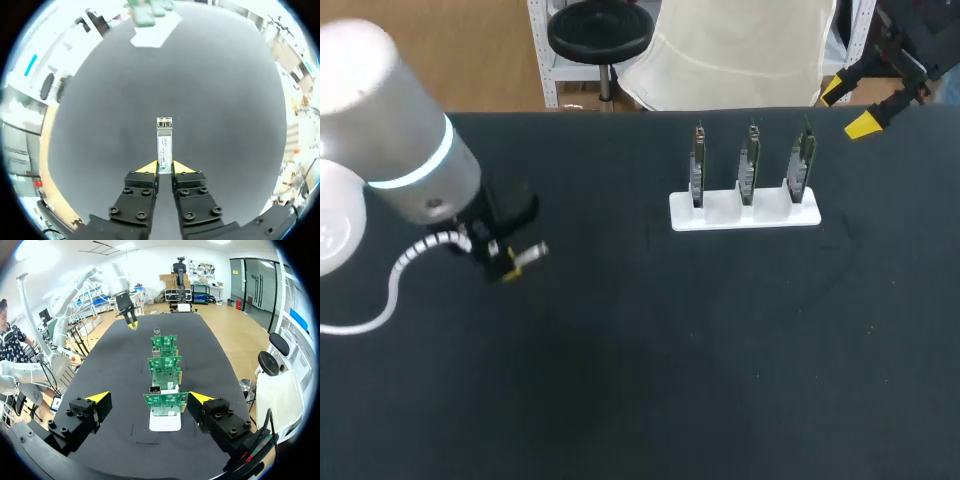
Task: Pick up the optical module with the left hand, and insert it into the network port with the right hand.
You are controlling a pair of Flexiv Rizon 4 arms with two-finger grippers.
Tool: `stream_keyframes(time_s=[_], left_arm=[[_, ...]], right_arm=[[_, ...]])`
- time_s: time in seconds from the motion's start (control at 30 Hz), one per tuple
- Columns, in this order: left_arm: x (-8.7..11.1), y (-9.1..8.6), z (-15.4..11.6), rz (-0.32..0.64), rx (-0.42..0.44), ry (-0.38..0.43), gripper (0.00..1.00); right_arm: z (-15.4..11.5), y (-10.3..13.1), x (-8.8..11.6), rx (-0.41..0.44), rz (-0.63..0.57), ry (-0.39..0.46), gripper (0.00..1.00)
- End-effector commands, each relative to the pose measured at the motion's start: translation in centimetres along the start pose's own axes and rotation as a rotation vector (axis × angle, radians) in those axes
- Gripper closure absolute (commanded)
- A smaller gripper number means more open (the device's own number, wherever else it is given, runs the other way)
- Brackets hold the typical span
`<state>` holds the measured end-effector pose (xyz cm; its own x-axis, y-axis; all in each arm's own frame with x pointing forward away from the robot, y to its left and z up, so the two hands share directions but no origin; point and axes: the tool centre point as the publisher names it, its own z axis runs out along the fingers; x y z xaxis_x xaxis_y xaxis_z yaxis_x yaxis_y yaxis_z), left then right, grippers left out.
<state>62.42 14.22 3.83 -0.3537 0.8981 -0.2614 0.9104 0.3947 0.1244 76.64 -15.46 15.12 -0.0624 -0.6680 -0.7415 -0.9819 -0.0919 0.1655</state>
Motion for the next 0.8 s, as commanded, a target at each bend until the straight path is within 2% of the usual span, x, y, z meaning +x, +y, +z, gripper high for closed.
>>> stream_keyframes(time_s=[0.03, 0.17, 0.23, 0.3, 0.43, 0.6, 0.8], left_arm=[[-1.3, 2.0, -2.5, -0.036, -0.063, -0.157, 1.00], [-4.2, 4.5, -4.8, -0.049, -0.114, -0.277, 1.00], [-5.9, 5.7, -5.9, -0.031, -0.149, -0.311, 1.00], [-7.7, 6.8, -6.9, -0.037, -0.169, -0.384, 1.00], [-12.2, 8.7, -8.7, -0.016, -0.196, -0.518, 1.00], [-18.3, 9.6, -9.9, 0.055, -0.186, -0.634, 1.00], [-24.8, 9.5, -10.7, 0.092, -0.156, -0.785, 1.00]], right_arm=[[0.0, 0.0, 0.0, 0.001, 0.000, 0.000, 0.00], [0.0, 0.0, 0.0, 0.001, 0.000, 0.000, 0.00], [0.0, 0.0, 0.0, 0.001, 0.000, 0.000, 0.00], [0.0, 0.0, 0.0, 0.001, 0.000, 0.000, 0.00], [0.0, 0.0, 0.0, 0.001, 0.000, 0.000, 0.00], [0.0, 0.0, 0.0, 0.001, 0.000, 0.000, 0.00], [0.0, 0.0, 0.0, 0.001, 0.000, 0.000, 0.00]])
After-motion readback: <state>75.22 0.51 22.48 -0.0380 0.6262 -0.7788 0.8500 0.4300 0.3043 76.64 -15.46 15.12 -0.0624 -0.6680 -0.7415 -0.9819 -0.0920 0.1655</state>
